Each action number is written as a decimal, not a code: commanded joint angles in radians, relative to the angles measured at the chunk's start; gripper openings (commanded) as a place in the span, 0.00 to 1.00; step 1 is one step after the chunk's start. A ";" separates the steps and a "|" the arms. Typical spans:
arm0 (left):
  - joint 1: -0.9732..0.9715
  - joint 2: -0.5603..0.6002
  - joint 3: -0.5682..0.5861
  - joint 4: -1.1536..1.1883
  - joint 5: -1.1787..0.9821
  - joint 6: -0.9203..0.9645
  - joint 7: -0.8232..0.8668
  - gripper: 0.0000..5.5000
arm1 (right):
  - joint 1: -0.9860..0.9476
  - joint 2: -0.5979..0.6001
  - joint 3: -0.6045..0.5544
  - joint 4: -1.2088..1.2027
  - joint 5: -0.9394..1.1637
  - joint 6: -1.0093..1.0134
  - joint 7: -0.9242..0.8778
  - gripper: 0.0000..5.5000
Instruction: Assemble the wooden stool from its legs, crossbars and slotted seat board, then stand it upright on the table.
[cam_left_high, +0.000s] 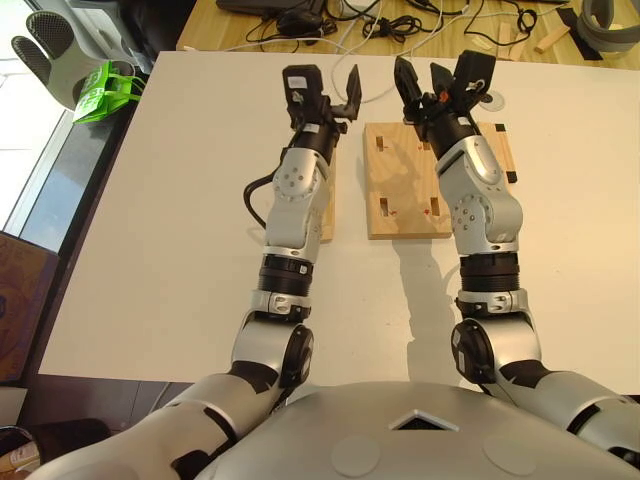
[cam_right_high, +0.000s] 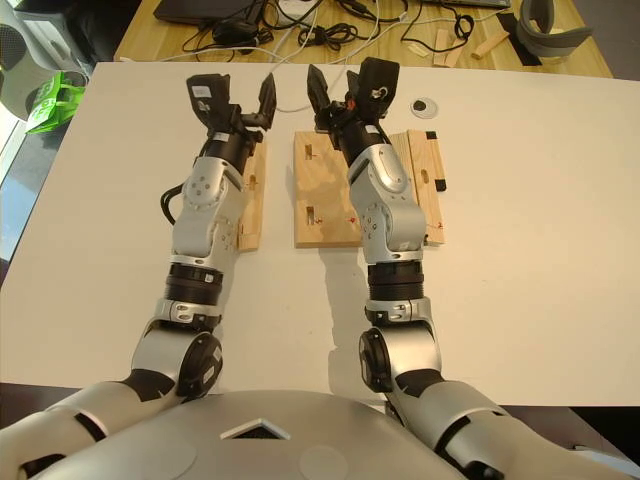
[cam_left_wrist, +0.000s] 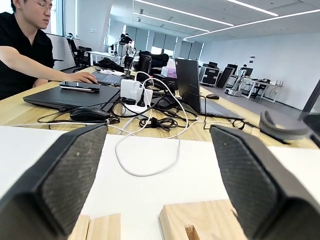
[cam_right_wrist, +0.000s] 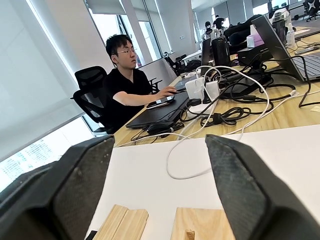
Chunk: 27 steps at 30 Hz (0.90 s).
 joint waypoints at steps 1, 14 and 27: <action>0.051 0.000 -0.045 -0.062 0.017 0.049 -0.028 0.69 | 0.019 0.002 0.004 -0.048 0.005 0.019 -0.020 0.61; 0.008 0.067 0.019 -0.108 0.035 0.195 0.014 0.74 | 0.077 -0.176 -0.092 -0.288 0.066 0.239 -0.021 0.71; -0.191 0.483 -0.159 0.026 0.272 0.452 -0.248 0.98 | 0.200 -0.104 -0.241 -0.456 0.261 0.356 -0.127 0.87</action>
